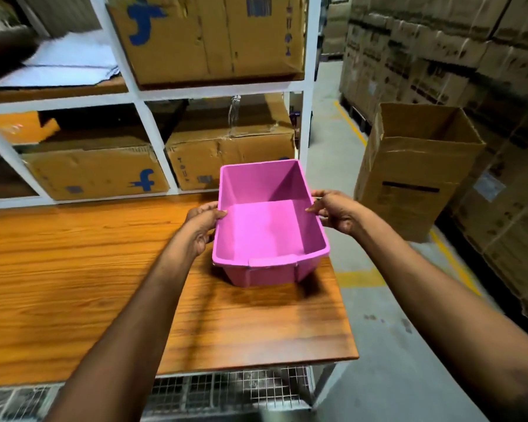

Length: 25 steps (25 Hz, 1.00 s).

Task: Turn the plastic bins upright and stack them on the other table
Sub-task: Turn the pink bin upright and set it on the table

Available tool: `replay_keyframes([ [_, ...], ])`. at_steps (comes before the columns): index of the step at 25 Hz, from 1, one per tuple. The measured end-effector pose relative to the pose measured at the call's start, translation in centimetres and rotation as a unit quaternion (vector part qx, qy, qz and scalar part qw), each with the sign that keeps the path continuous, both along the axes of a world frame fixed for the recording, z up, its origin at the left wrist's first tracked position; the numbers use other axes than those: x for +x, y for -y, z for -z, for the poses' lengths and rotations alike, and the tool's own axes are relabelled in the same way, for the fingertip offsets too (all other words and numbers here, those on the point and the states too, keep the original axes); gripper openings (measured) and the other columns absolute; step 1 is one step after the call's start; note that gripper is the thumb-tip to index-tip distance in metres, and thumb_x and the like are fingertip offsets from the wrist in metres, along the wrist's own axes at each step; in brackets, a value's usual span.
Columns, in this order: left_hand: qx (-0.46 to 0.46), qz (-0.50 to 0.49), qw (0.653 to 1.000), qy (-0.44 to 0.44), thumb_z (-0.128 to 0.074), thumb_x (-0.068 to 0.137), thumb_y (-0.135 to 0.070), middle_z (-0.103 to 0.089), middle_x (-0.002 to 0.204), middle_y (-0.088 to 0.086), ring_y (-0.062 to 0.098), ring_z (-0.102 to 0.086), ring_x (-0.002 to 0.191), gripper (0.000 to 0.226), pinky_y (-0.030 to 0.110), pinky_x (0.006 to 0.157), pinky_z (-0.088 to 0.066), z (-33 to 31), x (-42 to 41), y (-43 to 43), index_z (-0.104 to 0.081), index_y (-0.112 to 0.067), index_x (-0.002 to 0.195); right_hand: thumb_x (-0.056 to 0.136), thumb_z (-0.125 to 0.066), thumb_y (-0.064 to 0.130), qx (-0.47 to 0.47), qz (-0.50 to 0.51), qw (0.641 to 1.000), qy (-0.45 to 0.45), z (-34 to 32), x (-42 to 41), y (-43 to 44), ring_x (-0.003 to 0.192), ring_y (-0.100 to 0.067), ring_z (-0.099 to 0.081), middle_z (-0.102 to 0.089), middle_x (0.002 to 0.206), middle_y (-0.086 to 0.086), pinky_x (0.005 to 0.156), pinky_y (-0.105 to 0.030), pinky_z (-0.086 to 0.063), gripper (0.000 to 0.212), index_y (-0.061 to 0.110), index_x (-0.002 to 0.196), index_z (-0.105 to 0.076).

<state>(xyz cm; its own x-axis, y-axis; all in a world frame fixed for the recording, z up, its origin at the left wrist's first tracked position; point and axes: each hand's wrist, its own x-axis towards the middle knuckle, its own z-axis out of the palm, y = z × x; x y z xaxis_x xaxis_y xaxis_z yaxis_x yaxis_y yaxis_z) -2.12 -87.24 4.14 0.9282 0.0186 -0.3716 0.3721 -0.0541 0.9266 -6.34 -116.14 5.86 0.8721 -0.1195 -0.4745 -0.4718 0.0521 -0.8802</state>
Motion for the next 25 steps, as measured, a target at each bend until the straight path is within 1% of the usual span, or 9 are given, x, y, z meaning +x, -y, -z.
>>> replay_keyframes([
  [3, 0.004, -0.012, 1.0, 0.01, -0.063, 0.097, -0.006, -0.075, 0.101, 0.0, 0.015, -0.069, 0.086, 0.038, 0.027, 0.067, -0.051, 0.9, 0.9, -0.1, -0.067, -0.017, 0.133, 0.092, -0.046, -0.016, 0.009, -0.009, 1.0, 0.005, -0.3, -0.3, -0.2, 0.038, 0.002, -0.058, -0.067, 0.085, 0.002, 0.046, -0.016, -0.05, 0.05, 0.019, 0.123, -0.064],
  [7, -0.012, -0.022, 1.0, 0.008, -0.064, 0.097, -0.007, -0.075, 0.118, 0.01, 0.025, -0.069, 0.101, 0.041, 0.04, 0.087, -0.058, 1.7, 1.2, -0.3, -0.065, -0.017, 0.137, 0.094, -0.047, -0.013, 0.026, -0.003, 1.0, -0.002, -0.3, -0.4, -0.4, 0.033, 0.002, -0.055, -0.071, 0.067, 0.007, 0.049, -0.019, -0.052, 0.044, 0.023, 0.112, -0.065],
  [9, -0.017, -0.02, 1.0, 0.008, -0.064, 0.097, -0.007, -0.074, 0.12, 0.011, 0.025, -0.07, 0.101, 0.041, 0.041, 0.089, -0.058, 1.8, 1.4, -0.4, -0.064, -0.016, 0.138, 0.093, -0.049, -0.013, 0.023, 0.005, 1.0, -0.006, -0.2, -0.2, -0.5, 0.04, 0.001, -0.059, -0.071, 0.069, 0.008, 0.05, -0.02, -0.053, 0.044, 0.024, 0.11, -0.066],
  [12, -0.018, -0.014, 1.0, 0.005, -0.065, 0.097, -0.009, -0.075, 0.119, 0.01, 0.023, -0.071, 0.098, 0.043, 0.034, 0.076, -0.059, 1.7, 1.4, -0.5, -0.062, -0.016, 0.139, 0.092, -0.051, -0.012, 0.019, 0.013, 1.0, 0.0, -0.2, -0.4, -0.7, 0.054, -0.002, -0.064, -0.071, 0.079, 0.005, 0.06, -0.024, -0.054, 0.042, 0.023, 0.106, -0.068],
  [15, 0.003, -0.003, 1.0, 0.004, -0.064, 0.098, -0.012, -0.075, 0.118, 0.006, 0.018, -0.071, 0.093, 0.041, 0.029, 0.066, -0.055, 1.0, 1.0, -0.3, -0.062, -0.018, 0.139, 0.092, -0.053, -0.012, 0.015, 0.021, 1.0, 0.005, -0.3, -0.6, -0.8, 0.062, -0.004, -0.064, -0.07, 0.081, 0.005, 0.061, -0.025, -0.052, 0.04, 0.023, 0.1, -0.069],
  [19, 0.013, -0.021, 1.0, 0.007, -0.066, 0.099, -0.022, -0.073, 0.124, 0.006, 0.013, -0.068, 0.089, 0.038, 0.025, 0.06, -0.048, 0.4, -0.1, 0.0, -0.062, -0.018, 0.137, 0.089, -0.061, -0.01, -0.002, 0.033, 0.999, 0.019, -0.3, -0.8, -1.0, 0.096, -0.012, -0.066, -0.072, 0.109, -0.001, 0.07, -0.027, -0.05, 0.046, 0.02, 0.124, -0.064],
  [22, 0.001, -0.067, 0.997, 0.031, -0.07, 0.096, -0.031, -0.071, 0.123, 0.001, 0.015, -0.066, 0.102, 0.039, 0.028, 0.076, -0.05, -0.3, -2.1, -0.3, -0.065, -0.018, 0.133, 0.085, -0.071, -0.005, -0.059, 0.088, 0.992, 0.07, -1.0, -2.0, -1.3, 0.118, -0.019, -0.059, -0.062, 0.125, -0.003, 0.079, -0.029, -0.048, 0.056, 0.017, 0.134, -0.059],
  [24, -0.004, -0.101, 0.993, 0.065, -0.071, 0.095, -0.032, -0.069, 0.124, -0.002, 0.017, -0.063, 0.114, 0.04, 0.035, 0.091, -0.05, -1.2, -4.4, -1.2, -0.064, -0.021, 0.133, 0.085, -0.073, -0.004, -0.101, 0.119, 0.978, 0.138, -2.1, -3.9, -1.9, 0.114, -0.019, -0.057, -0.057, 0.125, -0.003, 0.074, -0.024, -0.047, 0.055, 0.015, 0.135, -0.059],
  [25, -0.008, -0.112, 0.99, 0.087, -0.071, 0.095, -0.033, -0.068, 0.125, -0.003, 0.015, -0.063, 0.113, 0.041, 0.036, 0.093, -0.05, -1.7, -6.0, -1.8, -0.063, -0.022, 0.134, 0.085, -0.073, -0.003, -0.111, 0.123, 0.971, 0.172, -2.6, -5.1, -2.4, 0.109, -0.017, -0.059, -0.058, 0.122, -0.002, 0.07, -0.02, -0.047, 0.053, 0.015, 0.133, -0.06],
])
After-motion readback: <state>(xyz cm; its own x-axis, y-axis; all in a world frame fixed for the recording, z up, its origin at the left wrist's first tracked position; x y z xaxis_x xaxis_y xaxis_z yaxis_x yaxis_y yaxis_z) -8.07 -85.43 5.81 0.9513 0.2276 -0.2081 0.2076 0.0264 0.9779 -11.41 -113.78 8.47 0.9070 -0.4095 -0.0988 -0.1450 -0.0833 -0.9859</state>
